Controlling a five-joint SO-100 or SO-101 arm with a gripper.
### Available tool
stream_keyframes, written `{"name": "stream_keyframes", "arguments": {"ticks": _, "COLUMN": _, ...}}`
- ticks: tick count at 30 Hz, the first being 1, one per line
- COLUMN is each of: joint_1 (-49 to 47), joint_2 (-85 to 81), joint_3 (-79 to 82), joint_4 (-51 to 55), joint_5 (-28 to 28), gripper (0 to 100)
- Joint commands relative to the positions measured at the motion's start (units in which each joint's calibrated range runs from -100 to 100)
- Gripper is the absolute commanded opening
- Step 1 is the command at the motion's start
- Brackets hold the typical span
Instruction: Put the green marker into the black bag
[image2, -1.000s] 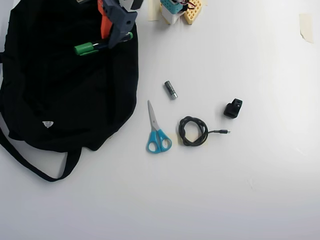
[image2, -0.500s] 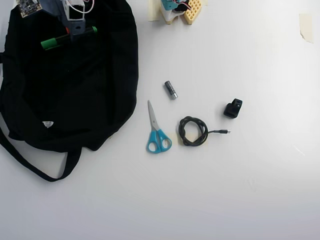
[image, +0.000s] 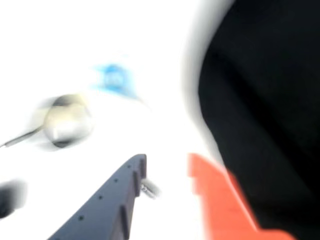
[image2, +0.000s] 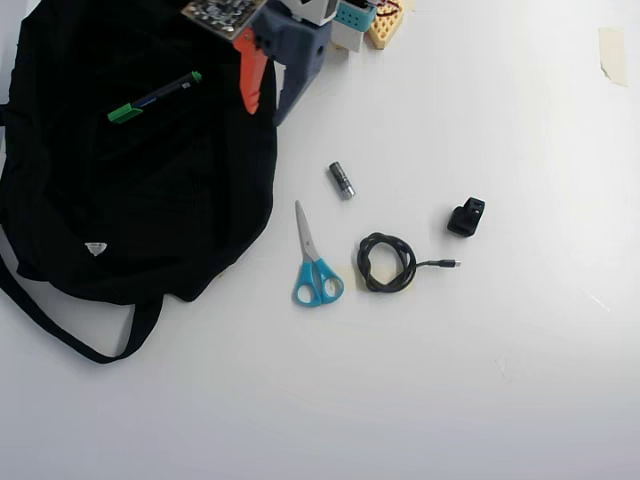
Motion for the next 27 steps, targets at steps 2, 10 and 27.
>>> {"name": "stream_keyframes", "arguments": {"ticks": 2, "joint_1": -9.9, "joint_2": -21.8, "joint_3": 10.3, "joint_4": -0.5, "joint_5": -0.4, "gripper": 2}}
{"name": "stream_keyframes", "arguments": {"ticks": 10, "joint_1": -14.3, "joint_2": -38.5, "joint_3": 29.3, "joint_4": 0.2, "joint_5": 0.2, "gripper": 2}}
{"name": "stream_keyframes", "arguments": {"ticks": 27, "joint_1": -24.2, "joint_2": -65.0, "joint_3": 62.4, "joint_4": -2.1, "joint_5": 0.3, "gripper": 2}}
